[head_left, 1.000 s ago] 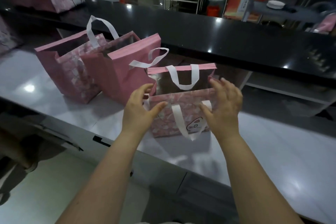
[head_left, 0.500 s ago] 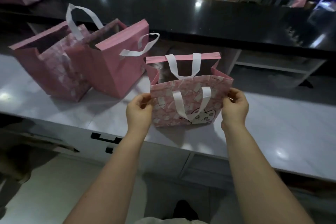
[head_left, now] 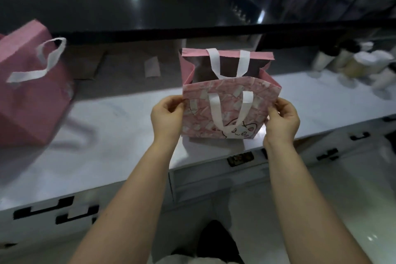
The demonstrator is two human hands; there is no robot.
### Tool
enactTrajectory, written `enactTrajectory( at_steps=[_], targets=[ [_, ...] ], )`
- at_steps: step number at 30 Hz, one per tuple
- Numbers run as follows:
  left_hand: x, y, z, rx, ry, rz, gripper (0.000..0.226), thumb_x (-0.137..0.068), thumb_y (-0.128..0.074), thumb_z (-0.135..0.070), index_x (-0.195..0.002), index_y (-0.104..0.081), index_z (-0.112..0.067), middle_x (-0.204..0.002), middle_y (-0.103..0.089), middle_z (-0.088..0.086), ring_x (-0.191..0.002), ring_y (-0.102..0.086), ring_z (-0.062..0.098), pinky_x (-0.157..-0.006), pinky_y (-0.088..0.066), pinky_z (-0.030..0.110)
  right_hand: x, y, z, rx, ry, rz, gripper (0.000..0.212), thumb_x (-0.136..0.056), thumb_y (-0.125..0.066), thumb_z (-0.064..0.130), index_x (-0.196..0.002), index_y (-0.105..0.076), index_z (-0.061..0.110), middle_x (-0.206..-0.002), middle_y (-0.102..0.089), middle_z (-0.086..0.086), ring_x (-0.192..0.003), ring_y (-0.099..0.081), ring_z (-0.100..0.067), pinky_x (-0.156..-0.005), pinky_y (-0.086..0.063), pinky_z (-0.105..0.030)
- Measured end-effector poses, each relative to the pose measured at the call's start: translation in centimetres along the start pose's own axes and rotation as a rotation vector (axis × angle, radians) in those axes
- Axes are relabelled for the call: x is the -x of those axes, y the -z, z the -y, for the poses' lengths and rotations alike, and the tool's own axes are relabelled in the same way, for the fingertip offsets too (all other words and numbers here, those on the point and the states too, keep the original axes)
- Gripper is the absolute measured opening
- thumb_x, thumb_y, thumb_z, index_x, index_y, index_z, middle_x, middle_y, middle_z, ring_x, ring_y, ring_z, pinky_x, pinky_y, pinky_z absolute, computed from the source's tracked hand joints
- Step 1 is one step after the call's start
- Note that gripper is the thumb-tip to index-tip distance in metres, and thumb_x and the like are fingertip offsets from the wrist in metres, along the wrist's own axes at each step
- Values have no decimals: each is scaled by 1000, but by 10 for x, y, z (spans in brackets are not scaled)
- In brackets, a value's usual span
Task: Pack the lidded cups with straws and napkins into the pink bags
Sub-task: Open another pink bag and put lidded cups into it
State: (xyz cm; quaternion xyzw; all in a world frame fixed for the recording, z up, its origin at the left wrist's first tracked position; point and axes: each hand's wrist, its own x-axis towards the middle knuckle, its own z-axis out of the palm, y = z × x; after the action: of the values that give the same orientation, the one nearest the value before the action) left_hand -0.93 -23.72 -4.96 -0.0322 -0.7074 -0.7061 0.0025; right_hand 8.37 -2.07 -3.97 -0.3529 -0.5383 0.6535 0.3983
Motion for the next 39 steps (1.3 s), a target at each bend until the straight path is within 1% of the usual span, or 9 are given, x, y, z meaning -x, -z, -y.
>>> enactTrajectory(
  at_steps=[3, 8, 15, 19, 24, 27, 33, 36, 39],
  targets=[
    [7, -39, 0, 5, -11, 34, 28, -89, -63, -7, -81, -74, -32, -86, -75, -7, -84, -71, 13, -81, -60, 39, -25, 29, 8, -35, 33, -59, 18, -90, -65, 9, -83, -68, 25, -86, -70, 9, -82, -66, -10, -72, -57, -28],
    [21, -115, 5, 31, -20, 18, 30, -91, -65, -10, -80, -73, -37, -87, -74, -11, -84, -71, 10, -80, -60, 35, -77, 73, 13, -35, 80, -81, 20, -92, -62, 10, -85, -68, 27, -90, -71, 10, -83, -66, -3, -68, -53, -16],
    [36, -253, 14, 89, -1, -61, 39, -91, -64, -8, -78, -74, -43, -86, -74, -10, -84, -72, 12, -80, -60, 36, -199, 137, 26, -13, 70, 19, 26, -94, -54, 2, -91, -67, 25, -100, -71, 1, -95, -67, -16, -81, -57, -29],
    [38, -324, 13, 87, 29, -106, 39, -90, -64, -8, -78, -74, -42, -85, -75, -10, -84, -72, 13, -80, -60, 37, -269, 166, 34, 5, 39, 76, 27, -95, -54, 3, -91, -67, 26, -99, -71, 4, -93, -68, -14, -78, -57, -27],
    [26, -386, 8, 81, 38, -151, 33, -89, -66, -10, -79, -75, -40, -88, -75, -5, -87, -72, 15, -80, -60, 37, -344, 171, 40, -12, 23, 125, 20, -95, -54, 2, -99, -66, 17, -102, -70, -2, -95, -67, -18, -82, -57, -31],
    [11, -410, 6, 74, 43, -166, 30, -89, -66, -9, -80, -75, -36, -89, -76, -3, -87, -72, 17, -81, -60, 39, -375, 163, 40, -17, 25, 135, 22, -95, -54, 3, -96, -65, 22, -103, -70, -1, -97, -67, -18, -84, -57, -31],
    [-18, -434, 16, 24, 30, -151, 22, -89, -66, -9, -87, -74, -30, -91, -75, -1, -89, -72, 18, -84, -59, 41, -415, 149, 28, 18, 30, 143, 28, -96, -52, 3, -91, -64, 27, -97, -69, 5, -90, -65, -11, -77, -55, -23],
    [-22, -441, 22, -23, -27, -132, 25, -90, -66, -9, -90, -72, -33, -90, -74, -7, -89, -70, 12, -81, -58, 30, -428, 151, 18, 63, 20, 128, 27, -95, -51, 2, -92, -64, 25, -97, -69, 4, -92, -64, -13, -83, -55, -30],
    [-17, -443, 22, -118, -97, -98, 31, -89, -67, -10, -89, -67, -41, -86, -71, -20, -85, -66, 0, -71, -52, 11, -434, 153, 13, 72, 19, 134, 27, -95, -53, 3, -91, -64, 27, -94, -69, 6, -87, -65, -8, -77, -55, -23]
  ],
)
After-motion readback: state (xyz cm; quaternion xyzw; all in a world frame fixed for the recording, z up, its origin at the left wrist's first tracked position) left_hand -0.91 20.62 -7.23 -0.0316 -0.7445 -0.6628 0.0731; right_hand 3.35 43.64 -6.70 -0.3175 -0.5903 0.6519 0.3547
